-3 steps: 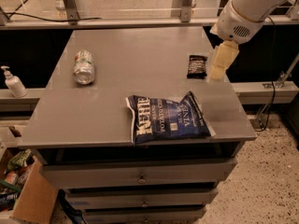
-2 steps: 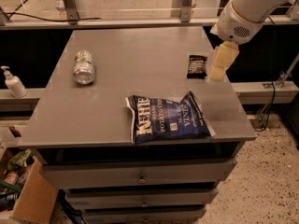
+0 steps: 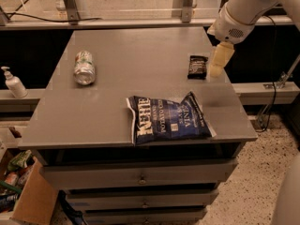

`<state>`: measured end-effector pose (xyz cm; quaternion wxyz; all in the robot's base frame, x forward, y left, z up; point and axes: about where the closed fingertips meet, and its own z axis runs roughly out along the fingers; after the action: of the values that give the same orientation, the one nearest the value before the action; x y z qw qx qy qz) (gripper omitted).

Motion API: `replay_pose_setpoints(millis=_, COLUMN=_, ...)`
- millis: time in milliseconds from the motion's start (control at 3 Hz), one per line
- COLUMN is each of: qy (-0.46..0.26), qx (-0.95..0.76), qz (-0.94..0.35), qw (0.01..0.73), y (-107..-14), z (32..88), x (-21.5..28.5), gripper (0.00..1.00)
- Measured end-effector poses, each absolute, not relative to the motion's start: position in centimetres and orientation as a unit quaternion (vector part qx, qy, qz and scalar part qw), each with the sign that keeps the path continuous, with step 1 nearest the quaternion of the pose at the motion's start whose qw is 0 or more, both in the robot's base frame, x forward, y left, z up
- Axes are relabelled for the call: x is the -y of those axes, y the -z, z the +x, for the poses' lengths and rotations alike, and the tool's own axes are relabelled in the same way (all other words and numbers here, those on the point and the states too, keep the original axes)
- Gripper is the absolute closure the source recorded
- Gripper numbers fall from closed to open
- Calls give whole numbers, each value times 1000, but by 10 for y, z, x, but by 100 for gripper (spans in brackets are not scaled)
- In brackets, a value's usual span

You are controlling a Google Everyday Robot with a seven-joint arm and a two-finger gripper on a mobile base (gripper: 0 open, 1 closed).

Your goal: Move rxbar chocolate near 7up can

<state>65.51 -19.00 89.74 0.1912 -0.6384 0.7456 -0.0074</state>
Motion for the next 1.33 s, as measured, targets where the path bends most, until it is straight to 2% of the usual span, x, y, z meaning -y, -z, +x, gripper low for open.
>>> replay_pose_setpoints(millis=1333, qy=-13, qx=-727, qz=-670, qw=149, y=-832, z=716, x=206, gripper=0)
